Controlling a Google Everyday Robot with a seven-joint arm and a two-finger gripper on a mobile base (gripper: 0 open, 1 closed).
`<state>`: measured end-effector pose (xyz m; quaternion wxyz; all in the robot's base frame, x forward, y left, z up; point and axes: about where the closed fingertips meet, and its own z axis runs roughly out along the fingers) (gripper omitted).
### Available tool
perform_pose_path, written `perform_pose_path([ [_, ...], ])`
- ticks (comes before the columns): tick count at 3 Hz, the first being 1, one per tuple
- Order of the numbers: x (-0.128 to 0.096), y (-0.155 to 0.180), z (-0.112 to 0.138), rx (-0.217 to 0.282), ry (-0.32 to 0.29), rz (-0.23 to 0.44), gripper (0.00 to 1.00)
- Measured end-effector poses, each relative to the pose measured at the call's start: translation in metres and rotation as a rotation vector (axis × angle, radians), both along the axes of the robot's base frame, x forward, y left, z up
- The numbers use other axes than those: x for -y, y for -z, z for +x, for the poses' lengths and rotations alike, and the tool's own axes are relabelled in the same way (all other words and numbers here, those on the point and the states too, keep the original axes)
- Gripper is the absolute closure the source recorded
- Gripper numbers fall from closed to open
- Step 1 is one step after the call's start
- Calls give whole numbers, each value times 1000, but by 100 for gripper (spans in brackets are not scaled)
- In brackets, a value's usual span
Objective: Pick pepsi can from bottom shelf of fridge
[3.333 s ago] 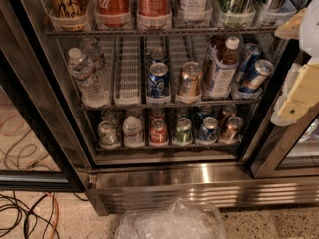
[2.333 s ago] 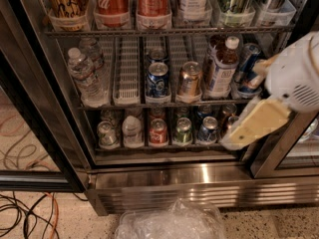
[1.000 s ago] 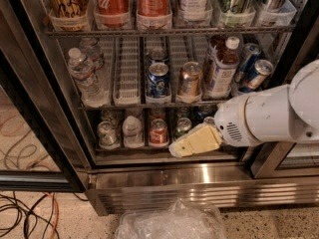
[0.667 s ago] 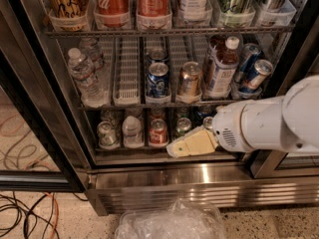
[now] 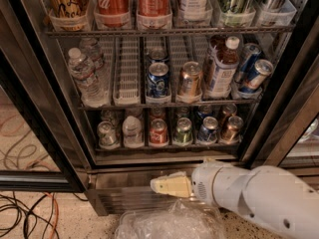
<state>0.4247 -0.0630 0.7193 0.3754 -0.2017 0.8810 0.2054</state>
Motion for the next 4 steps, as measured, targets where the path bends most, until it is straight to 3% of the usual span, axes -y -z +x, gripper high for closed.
perform_pose_path([
  [1,2,27,11,27,118,103,0],
  [2,4,31,22,54,172,137,0],
  [3,4,31,22,54,172,136,0],
  [4,13,38,29,98,215,117,0],
])
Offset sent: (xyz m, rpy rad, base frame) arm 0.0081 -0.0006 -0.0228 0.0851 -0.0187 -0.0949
